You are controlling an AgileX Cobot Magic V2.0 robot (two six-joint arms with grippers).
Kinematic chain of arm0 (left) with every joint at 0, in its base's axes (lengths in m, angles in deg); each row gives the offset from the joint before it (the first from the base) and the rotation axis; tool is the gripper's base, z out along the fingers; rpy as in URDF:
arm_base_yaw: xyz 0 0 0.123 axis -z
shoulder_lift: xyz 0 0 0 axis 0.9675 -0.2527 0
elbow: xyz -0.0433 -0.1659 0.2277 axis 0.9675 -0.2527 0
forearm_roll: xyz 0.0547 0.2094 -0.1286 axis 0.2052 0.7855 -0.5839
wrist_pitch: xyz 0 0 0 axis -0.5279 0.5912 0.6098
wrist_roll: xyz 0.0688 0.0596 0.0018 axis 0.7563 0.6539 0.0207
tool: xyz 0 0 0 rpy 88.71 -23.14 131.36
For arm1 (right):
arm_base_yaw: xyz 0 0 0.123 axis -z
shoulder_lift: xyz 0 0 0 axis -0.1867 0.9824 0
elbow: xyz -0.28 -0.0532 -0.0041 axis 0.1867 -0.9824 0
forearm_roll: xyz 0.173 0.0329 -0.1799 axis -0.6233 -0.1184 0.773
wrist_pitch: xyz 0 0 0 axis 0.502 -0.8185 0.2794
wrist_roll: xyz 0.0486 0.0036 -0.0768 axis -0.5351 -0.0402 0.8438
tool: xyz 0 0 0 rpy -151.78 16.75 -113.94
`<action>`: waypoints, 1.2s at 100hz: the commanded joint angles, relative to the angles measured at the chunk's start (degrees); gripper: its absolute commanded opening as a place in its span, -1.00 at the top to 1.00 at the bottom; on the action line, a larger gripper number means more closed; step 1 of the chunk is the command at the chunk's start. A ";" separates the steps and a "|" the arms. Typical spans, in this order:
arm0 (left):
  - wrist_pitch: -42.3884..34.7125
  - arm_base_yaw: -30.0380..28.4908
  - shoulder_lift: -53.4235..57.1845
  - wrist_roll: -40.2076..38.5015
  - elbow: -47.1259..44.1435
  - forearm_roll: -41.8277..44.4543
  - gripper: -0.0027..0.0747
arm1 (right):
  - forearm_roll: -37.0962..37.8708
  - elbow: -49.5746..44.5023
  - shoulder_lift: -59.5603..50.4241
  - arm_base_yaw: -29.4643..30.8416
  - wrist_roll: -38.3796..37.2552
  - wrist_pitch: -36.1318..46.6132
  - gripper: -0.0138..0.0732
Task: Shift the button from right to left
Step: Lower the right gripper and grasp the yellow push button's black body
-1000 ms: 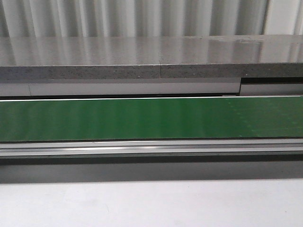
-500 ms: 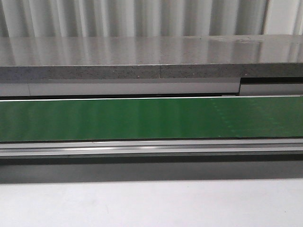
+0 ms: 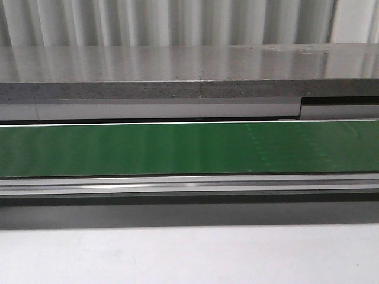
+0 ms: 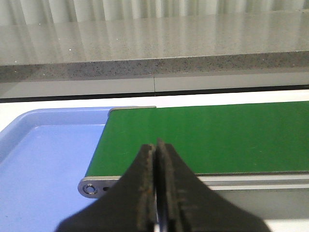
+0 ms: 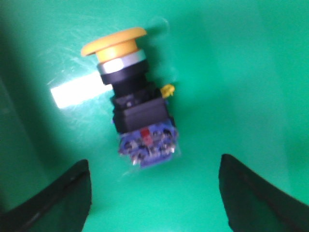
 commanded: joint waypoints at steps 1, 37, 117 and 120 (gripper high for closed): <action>-4.70 -0.08 1.99 -0.44 -1.48 -0.24 0.98 | 0.44 1.84 -0.61 0.26 3.49 4.11 -0.58; -4.70 -0.08 1.99 -0.44 -1.48 -0.24 0.98 | 0.44 4.15 3.75 0.26 4.47 6.00 -0.03; -4.70 -0.08 1.99 -0.44 -1.48 -0.24 0.98 | -12.61 8.40 -12.04 -10.76 2.09 -7.39 0.32; -4.70 -0.08 1.99 -0.44 -1.48 -0.24 0.98 | -12.61 8.40 -12.35 -11.04 1.69 -8.37 0.32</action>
